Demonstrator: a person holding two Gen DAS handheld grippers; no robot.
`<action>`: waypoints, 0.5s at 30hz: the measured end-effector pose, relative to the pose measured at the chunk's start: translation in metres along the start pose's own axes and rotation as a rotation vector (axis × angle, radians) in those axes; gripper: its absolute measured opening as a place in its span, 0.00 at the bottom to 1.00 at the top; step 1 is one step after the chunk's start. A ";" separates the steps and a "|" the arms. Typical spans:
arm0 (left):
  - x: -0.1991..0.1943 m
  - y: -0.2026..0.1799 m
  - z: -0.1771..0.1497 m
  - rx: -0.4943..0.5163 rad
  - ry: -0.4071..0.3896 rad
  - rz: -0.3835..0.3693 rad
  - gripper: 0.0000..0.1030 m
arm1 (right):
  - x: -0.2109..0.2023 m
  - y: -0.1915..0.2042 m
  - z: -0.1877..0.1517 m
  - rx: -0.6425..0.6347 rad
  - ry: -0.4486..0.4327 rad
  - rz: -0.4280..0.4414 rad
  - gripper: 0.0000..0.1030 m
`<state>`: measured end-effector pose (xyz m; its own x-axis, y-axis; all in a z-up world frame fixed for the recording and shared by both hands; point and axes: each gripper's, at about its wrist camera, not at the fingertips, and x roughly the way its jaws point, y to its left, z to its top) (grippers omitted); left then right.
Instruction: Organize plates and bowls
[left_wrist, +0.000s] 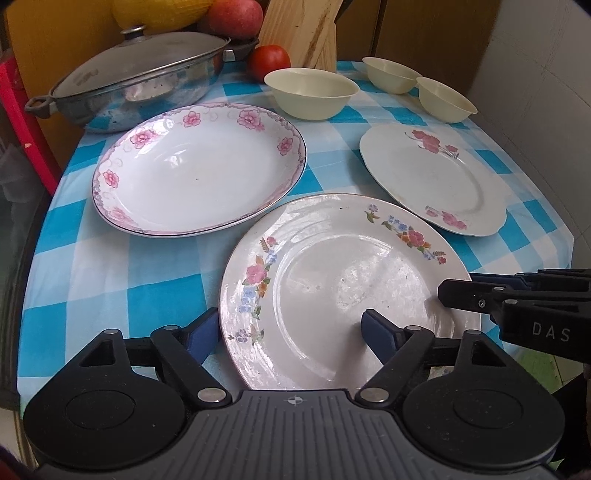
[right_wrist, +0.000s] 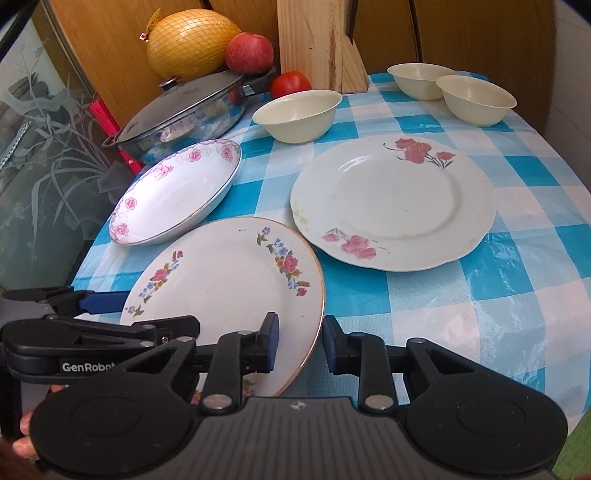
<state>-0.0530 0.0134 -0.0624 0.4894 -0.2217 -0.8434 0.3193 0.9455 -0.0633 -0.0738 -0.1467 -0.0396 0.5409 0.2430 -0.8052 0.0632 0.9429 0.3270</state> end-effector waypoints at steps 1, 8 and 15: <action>0.000 0.002 0.001 -0.008 0.002 -0.007 0.82 | -0.001 -0.001 0.001 0.003 -0.007 -0.006 0.24; -0.006 0.004 0.003 -0.016 -0.025 0.002 0.82 | -0.004 -0.012 0.004 0.053 -0.017 -0.018 0.24; -0.018 0.006 0.012 -0.035 -0.091 0.047 0.84 | -0.009 -0.022 0.008 0.098 -0.034 -0.034 0.25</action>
<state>-0.0505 0.0203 -0.0412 0.5754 -0.1964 -0.7939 0.2669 0.9627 -0.0446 -0.0733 -0.1710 -0.0357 0.5653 0.2016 -0.7998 0.1627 0.9234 0.3477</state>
